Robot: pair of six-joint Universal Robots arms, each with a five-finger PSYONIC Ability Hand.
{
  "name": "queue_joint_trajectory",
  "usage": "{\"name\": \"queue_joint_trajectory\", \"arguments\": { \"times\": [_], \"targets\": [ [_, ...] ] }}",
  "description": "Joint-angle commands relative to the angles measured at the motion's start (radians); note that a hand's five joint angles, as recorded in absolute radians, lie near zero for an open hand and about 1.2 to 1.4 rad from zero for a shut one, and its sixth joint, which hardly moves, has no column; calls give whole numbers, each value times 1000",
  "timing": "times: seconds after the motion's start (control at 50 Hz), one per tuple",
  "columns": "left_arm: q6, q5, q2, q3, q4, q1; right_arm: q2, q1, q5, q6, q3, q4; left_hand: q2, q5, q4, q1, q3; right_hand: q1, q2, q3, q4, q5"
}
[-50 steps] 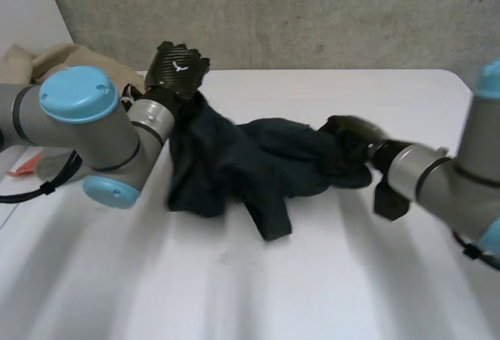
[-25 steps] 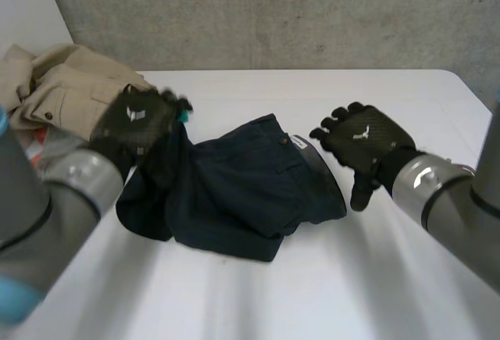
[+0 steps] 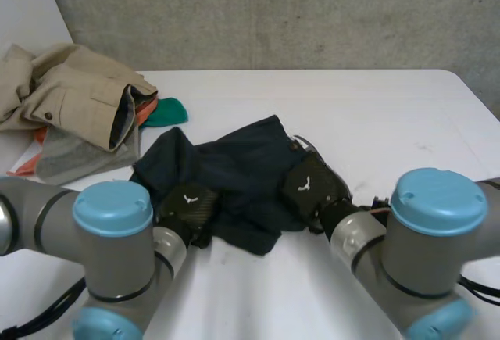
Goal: Fold the laundry.
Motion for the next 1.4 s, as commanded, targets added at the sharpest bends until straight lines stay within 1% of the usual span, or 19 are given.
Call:
{"name": "queue_joint_trajectory", "arguments": {
  "times": [0.02,0.1,0.16,0.2,0.28,0.34,0.46,0.58,0.64,0.72,0.74,0.8,0.94,1.04,1.2,1.24,1.26,1.32,1.4],
  "targets": [
    [38,-88,215,-44,39,5,-52,-56,101,65,-92,90,232,250,237,236,248,304,234,235,230,243],
    [-28,-13,459,-93,31,27,-176,-115,87,164,-149,250,232,250,237,236,248,304,234,235,230,243],
    [-50,108,607,-92,-25,77,-244,-153,81,231,-216,453,232,250,237,236,248,304,234,235,230,243],
    [-45,188,648,-66,-129,143,-261,-170,71,262,-271,613,232,250,237,236,248,304,234,235,230,243],
    [-12,248,543,27,-312,238,-235,-182,26,274,-340,800,232,250,237,236,248,304,234,235,230,243],
    [50,234,390,130,-450,257,-158,-178,-14,245,-390,848,232,250,237,236,248,304,234,235,230,243],
    [108,224,164,325,-483,266,0,-153,-8,247,-512,835,232,250,237,236,248,304,234,235,230,243],
    [49,187,29,650,-328,287,129,-106,60,343,-776,674,232,250,237,236,248,304,234,235,230,243],
    [-17,161,41,750,-222,297,120,-104,80,401,-845,560,232,250,237,236,248,304,234,235,230,243],
    [-171,113,111,862,-14,312,54,-101,71,481,-852,300,232,250,237,236,248,304,234,235,230,243],
    [-191,113,125,871,8,314,10,-104,69,490,-838,205,232,250,237,236,248,304,234,235,230,243],
    [-234,130,157,890,39,320,-57,-110,63,491,-789,115,232,250,237,236,248,304,234,235,230,243],
    [-235,165,165,824,-73,347,-100,-98,14,445,-677,182,232,250,237,236,248,304,234,235,230,243],
    [-217,202,142,601,-160,361,-88,-78,-18,350,-495,284,232,250,237,236,248,304,234,235,230,243],
    [-52,305,1,263,-82,335,58,-43,0,219,-263,296,232,250,237,236,248,304,234,235,230,243],
    [-6,317,-31,232,-61,335,83,-35,18,204,-250,290,57,75,62,61,73,304,234,235,230,243],
    [37,319,-45,213,-53,335,93,-34,34,199,-247,285,-220,-202,-215,-216,-204,304,234,235,230,243],
    [96,308,-16,192,-73,338,115,-34,86,196,-247,288,-664,-646,-659,-660,-648,304,234,235,230,243],
    [105,283,86,148,-108,341,97,-31,123,223,-241,285,-807,-789,-802,-803,-791,304,234,235,230,243]
  ]
}}
